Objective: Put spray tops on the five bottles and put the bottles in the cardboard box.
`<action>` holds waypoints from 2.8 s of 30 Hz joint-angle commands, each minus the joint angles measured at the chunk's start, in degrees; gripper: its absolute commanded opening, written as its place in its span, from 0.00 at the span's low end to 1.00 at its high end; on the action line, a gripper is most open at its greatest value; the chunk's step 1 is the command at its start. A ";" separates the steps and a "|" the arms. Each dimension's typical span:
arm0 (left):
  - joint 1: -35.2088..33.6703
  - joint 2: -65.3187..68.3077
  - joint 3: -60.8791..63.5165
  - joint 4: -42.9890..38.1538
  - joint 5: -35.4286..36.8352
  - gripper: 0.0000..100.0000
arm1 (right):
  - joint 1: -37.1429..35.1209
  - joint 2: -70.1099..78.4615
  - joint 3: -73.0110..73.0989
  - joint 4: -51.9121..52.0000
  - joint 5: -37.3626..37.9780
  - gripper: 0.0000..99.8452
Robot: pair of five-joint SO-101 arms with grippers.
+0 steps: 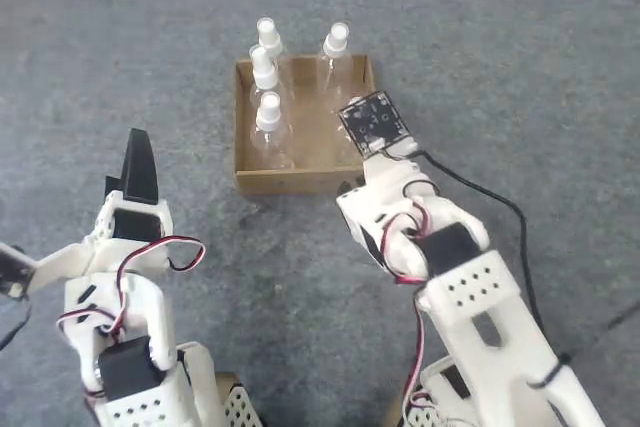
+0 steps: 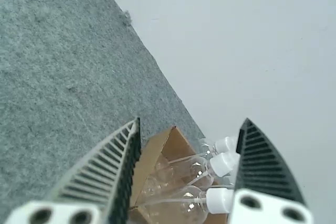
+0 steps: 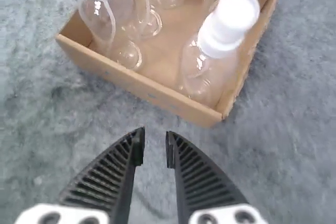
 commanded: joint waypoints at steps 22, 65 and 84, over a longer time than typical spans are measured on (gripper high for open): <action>0.00 -1.05 10.95 -25.58 -12.92 0.01 | 12.62 -43.74 25.32 3.30 0.88 0.01; 12.84 -0.70 19.56 -5.10 -33.05 0.01 | 30.11 -60.53 48.26 21.76 1.14 0.01; 12.48 -0.70 19.56 1.58 -33.05 0.01 | 29.76 -60.53 48.26 25.45 1.05 0.01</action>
